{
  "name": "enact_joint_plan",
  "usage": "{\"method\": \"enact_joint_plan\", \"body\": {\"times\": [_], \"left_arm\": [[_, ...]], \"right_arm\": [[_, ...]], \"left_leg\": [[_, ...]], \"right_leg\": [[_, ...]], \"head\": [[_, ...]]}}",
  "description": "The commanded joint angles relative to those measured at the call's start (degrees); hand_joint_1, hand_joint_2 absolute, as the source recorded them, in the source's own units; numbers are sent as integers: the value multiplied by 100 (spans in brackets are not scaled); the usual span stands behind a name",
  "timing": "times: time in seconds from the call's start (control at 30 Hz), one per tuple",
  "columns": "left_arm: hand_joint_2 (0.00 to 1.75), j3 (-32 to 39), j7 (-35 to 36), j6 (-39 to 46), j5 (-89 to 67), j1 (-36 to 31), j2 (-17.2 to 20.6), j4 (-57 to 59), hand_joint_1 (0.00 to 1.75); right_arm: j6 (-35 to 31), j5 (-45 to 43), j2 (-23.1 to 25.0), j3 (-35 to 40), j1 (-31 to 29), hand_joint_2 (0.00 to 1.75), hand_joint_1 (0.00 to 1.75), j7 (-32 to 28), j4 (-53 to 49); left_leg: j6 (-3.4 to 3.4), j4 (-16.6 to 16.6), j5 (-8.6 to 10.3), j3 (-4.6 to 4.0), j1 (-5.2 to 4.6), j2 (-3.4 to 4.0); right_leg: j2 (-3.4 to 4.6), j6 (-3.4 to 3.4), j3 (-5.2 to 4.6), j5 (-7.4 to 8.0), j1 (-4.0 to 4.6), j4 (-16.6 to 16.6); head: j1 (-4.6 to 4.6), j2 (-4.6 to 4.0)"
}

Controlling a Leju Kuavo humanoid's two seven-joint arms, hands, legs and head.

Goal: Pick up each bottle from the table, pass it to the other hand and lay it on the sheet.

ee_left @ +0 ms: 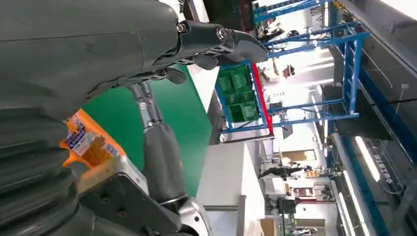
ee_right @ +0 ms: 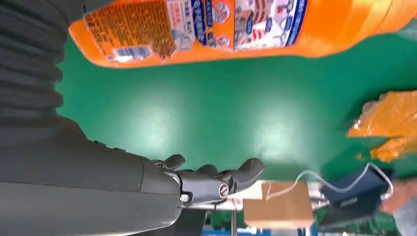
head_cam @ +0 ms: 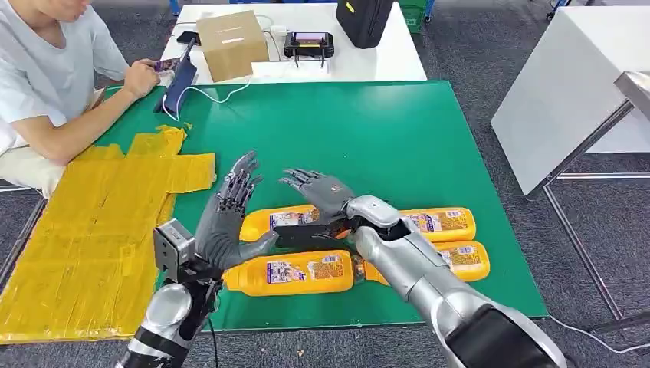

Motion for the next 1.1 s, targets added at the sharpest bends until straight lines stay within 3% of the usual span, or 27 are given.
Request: {"method": "enact_joint_plan", "body": {"times": [0.03,0.2,0.33,0.43,1.1], "left_arm": [[175,-369,-57,79,204,-492,-15,735,0],[175,-286,-117,223,360,-559,-67,808,0],[175,78,-112,1523,-167,-665,-176,930,0],[175,335,-140,1835,-152,-741,-73,1041,0],[175,606,-258,2054,-86,-764,-42,1060,0]], "right_arm": [[101,-289,168,389,-552,175,0,-53,1576],[14,-413,164,336,-506,175,0,-12,1886],[-114,-459,157,271,-426,175,0,48,2031],[-167,-474,161,257,-383,175,0,47,2076],[-217,-476,175,239,-345,175,0,86,2143]], "left_leg": [[-11,5,-15,38,11,-20],[-7,0,-10,30,7,-20],[-6,1,-6,19,5,-17],[-8,-1,-6,22,5,-15],[-10,3,-11,25,7,-11]], "right_leg": [[21,-13,45,-17,5,-1],[12,-9,37,-13,2,-4],[8,-7,25,-8,2,-2],[11,-9,27,-8,2,-3],[19,-11,29,-11,3,0]], "head": [[-2,0],[-2,0],[0,0],[-2,0],[0,0]]}}
